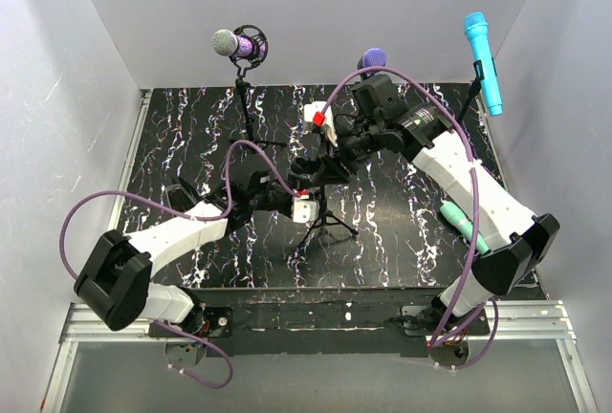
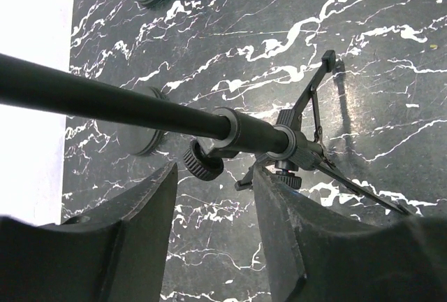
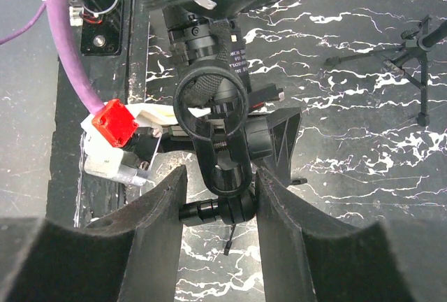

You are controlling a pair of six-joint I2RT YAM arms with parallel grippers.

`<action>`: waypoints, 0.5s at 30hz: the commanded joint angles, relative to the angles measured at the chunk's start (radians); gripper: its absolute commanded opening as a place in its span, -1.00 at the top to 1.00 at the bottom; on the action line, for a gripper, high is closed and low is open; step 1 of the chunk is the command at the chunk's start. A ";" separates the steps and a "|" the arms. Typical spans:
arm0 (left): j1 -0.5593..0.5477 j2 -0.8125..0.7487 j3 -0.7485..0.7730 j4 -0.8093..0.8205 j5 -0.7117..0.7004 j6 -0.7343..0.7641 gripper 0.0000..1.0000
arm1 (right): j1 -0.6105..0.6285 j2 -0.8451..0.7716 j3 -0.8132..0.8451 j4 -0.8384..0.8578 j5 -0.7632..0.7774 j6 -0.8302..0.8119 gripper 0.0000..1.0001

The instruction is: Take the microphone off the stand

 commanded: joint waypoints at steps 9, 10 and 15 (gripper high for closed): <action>0.006 0.043 0.056 -0.006 0.104 0.150 0.34 | 0.003 0.018 0.061 -0.007 -0.051 0.002 0.91; 0.006 0.045 0.056 0.000 0.104 0.148 0.36 | 0.004 0.018 0.061 -0.007 -0.050 0.002 0.91; 0.003 0.052 0.056 0.009 0.120 0.156 0.45 | 0.000 0.026 0.059 -0.006 -0.051 0.007 0.92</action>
